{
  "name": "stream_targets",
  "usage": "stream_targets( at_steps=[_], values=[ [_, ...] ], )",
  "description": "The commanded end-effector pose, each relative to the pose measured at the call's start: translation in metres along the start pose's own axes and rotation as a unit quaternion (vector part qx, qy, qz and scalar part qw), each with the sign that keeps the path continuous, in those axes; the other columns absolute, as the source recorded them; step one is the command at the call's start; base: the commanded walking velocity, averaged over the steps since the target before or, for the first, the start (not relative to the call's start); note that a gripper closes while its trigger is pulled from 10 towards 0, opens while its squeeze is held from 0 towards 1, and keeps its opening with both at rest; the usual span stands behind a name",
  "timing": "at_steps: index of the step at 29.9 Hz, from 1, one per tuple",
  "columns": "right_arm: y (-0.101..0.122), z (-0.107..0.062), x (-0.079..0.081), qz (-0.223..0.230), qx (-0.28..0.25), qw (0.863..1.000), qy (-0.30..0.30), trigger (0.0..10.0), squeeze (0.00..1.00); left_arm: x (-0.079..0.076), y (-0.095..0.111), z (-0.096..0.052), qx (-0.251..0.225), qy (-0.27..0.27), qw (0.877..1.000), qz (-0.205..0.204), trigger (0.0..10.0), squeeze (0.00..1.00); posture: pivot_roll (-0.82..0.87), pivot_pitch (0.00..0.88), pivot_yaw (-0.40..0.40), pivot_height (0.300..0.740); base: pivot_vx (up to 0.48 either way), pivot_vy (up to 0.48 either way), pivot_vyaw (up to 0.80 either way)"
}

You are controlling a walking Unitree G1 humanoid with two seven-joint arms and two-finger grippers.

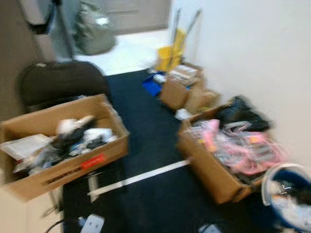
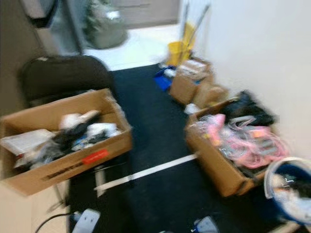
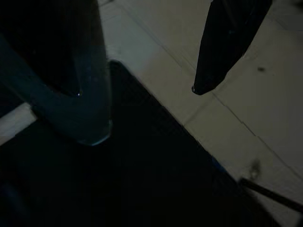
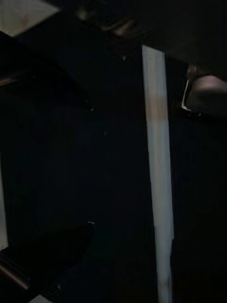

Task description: Picking trash to rubbish bin

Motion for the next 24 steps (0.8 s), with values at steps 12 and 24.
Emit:
stream_targets(
  at_steps=[12, 24],
  values=[
    [0.022, -0.003, -0.018, -0.093, -0.019, 0.995, -0.028, 10.0, 0.00, 0.028, -0.007, -0.002, 0.020, 0.071, 0.997, -0.027, 10.0, 0.00, 0.00, 0.064, 0.001, 0.740, 0.000, 0.000, -0.77],
    [0.004, 0.000, 0.001, -0.133, 0.004, 0.991, 0.002, 10.0, 0.00, 0.023, -0.075, -0.015, 0.105, 0.078, 0.990, -0.060, 10.0, 0.00, 0.04, 0.023, 0.014, 0.740, 0.000, 0.000, -0.77]
  ],
)
Point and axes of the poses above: a point about 5 cm out from each wrist's last joint towards the gripper, its own z axis pointing out of the wrist towards the gripper, its own y axis along the axis of the wrist's last joint, x = y × z, the point moved 1 cm from there along z, pointing out of the wrist towards the gripper, and after that the axes turned 13 degrees about -z, right-handed, at the moved point
